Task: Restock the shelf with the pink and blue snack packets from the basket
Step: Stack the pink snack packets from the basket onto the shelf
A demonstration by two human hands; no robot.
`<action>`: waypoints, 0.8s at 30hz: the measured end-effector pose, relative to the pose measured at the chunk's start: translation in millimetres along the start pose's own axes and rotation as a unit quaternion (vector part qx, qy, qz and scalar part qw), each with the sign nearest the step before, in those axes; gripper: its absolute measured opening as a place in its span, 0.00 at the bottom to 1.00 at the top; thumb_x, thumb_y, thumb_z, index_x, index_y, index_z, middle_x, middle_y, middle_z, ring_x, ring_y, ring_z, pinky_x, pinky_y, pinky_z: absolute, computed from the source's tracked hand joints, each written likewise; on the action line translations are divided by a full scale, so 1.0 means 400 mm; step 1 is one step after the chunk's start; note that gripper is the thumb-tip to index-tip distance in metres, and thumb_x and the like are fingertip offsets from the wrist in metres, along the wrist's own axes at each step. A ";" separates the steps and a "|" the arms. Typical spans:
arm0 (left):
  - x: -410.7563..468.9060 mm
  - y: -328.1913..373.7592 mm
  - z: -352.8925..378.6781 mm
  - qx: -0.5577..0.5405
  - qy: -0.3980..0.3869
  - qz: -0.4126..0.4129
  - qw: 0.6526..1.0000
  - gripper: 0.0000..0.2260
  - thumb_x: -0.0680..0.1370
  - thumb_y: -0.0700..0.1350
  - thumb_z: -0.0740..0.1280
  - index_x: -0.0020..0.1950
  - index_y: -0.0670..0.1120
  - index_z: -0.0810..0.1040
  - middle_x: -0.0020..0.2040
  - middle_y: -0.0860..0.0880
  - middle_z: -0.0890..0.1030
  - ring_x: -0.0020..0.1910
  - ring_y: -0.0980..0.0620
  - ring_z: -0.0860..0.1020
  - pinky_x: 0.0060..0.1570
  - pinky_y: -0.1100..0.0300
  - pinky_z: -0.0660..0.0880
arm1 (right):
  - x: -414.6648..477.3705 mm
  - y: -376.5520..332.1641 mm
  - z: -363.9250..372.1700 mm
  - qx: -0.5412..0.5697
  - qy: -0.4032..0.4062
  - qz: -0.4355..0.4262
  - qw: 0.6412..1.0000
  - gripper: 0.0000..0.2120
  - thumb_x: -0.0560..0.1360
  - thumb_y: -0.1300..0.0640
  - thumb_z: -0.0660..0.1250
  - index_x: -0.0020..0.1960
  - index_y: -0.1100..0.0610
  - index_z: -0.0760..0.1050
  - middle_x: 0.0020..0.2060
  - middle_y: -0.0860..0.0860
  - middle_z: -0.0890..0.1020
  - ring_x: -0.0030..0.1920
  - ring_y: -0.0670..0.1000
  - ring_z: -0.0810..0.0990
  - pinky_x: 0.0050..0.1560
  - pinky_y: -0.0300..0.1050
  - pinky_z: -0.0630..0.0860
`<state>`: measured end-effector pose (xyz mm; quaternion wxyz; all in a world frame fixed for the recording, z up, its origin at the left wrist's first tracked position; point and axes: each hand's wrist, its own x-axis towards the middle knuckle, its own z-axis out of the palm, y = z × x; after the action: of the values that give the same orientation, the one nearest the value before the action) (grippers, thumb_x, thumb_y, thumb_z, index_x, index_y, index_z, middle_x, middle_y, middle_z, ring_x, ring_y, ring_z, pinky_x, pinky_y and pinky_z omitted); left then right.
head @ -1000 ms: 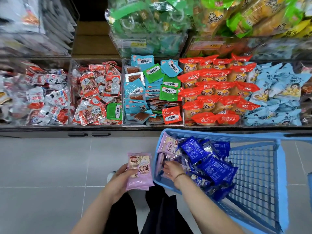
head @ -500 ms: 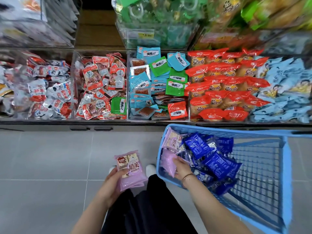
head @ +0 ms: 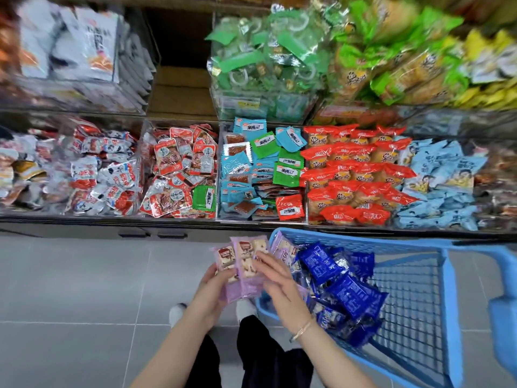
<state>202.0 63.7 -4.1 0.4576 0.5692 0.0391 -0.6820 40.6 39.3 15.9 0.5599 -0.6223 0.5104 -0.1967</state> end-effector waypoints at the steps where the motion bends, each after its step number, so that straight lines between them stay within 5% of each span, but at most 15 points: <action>1: -0.009 0.019 -0.007 0.002 -0.005 0.011 1.000 0.13 0.71 0.34 0.67 0.55 0.42 0.76 0.48 0.40 0.84 0.39 0.44 0.83 0.37 0.54 0.80 | 0.013 -0.020 0.003 0.015 0.022 0.000 1.000 0.15 0.77 0.58 0.58 0.59 0.47 0.76 0.64 0.39 0.72 0.66 0.33 0.63 0.70 0.32 0.57; 5: -0.061 0.099 -0.051 0.011 -0.040 0.035 0.999 0.20 0.67 0.37 0.68 0.59 0.41 0.76 0.52 0.39 0.83 0.42 0.44 0.82 0.42 0.53 0.78 | 0.064 -0.116 0.032 0.004 0.103 -0.038 0.994 0.12 0.70 0.63 0.71 0.47 0.47 0.79 0.52 0.40 0.76 0.55 0.34 0.73 0.62 0.38 0.70; 9: -0.119 0.190 -0.119 0.009 -0.054 0.071 0.996 0.23 0.66 0.37 0.67 0.61 0.41 0.75 0.55 0.38 0.82 0.44 0.43 0.82 0.46 0.52 0.78 | 0.108 -0.191 0.100 0.050 0.099 0.026 0.993 0.26 0.65 0.59 0.77 0.60 0.50 0.71 0.58 0.45 0.70 0.56 0.41 0.73 0.58 0.35 0.71; 13: -0.168 0.302 -0.195 0.014 -0.069 0.102 0.992 0.26 0.67 0.37 0.66 0.65 0.39 0.72 0.60 0.36 0.78 0.55 0.38 0.77 0.55 0.46 0.73 | 0.143 -0.276 0.190 0.127 0.022 0.092 0.987 0.05 0.73 0.58 0.70 0.48 0.51 0.77 0.50 0.52 0.81 0.52 0.51 0.78 0.48 0.36 0.73; 15: -0.186 0.363 -0.238 0.027 -0.073 0.118 0.990 0.26 0.68 0.37 0.66 0.66 0.38 0.71 0.60 0.35 0.78 0.57 0.36 0.77 0.58 0.43 0.72 | 0.160 -0.321 0.230 0.154 0.030 0.093 0.983 0.07 0.74 0.56 0.69 0.51 0.56 0.77 0.47 0.52 0.81 0.51 0.52 0.77 0.49 0.38 0.72; 17: -0.200 0.427 -0.277 0.037 -0.072 0.134 0.988 0.23 0.69 0.37 0.67 0.64 0.38 0.72 0.58 0.37 0.80 0.54 0.39 0.80 0.54 0.46 0.75 | 0.185 -0.365 0.261 0.216 0.044 0.111 0.969 0.15 0.74 0.55 0.69 0.58 0.59 0.72 0.52 0.55 0.79 0.55 0.54 0.76 0.52 0.45 0.70; 20: -0.214 0.526 -0.320 0.045 -0.055 0.158 0.985 0.12 0.75 0.36 0.65 0.58 0.38 0.74 0.59 0.40 0.79 0.49 0.44 0.81 0.46 0.52 0.79 | 0.218 -0.448 0.276 0.338 0.064 0.135 0.929 0.10 0.77 0.61 0.64 0.57 0.62 0.72 0.48 0.58 0.79 0.47 0.56 0.78 0.44 0.47 0.72; 24: -0.231 0.669 -0.341 0.065 -0.056 0.178 0.980 0.19 0.77 0.37 0.63 0.67 0.36 0.68 0.61 0.34 0.76 0.39 0.45 0.80 0.32 0.59 0.77 | 0.268 -0.524 0.244 0.360 0.091 0.127 0.920 0.06 0.77 0.65 0.58 0.52 0.64 0.72 0.54 0.66 0.77 0.48 0.60 0.77 0.45 0.52 0.73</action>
<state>475.8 41.0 148.5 0.5348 0.5567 -0.1329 -0.6216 250.3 -35.2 140.2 0.7176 -0.2875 0.5288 -0.3505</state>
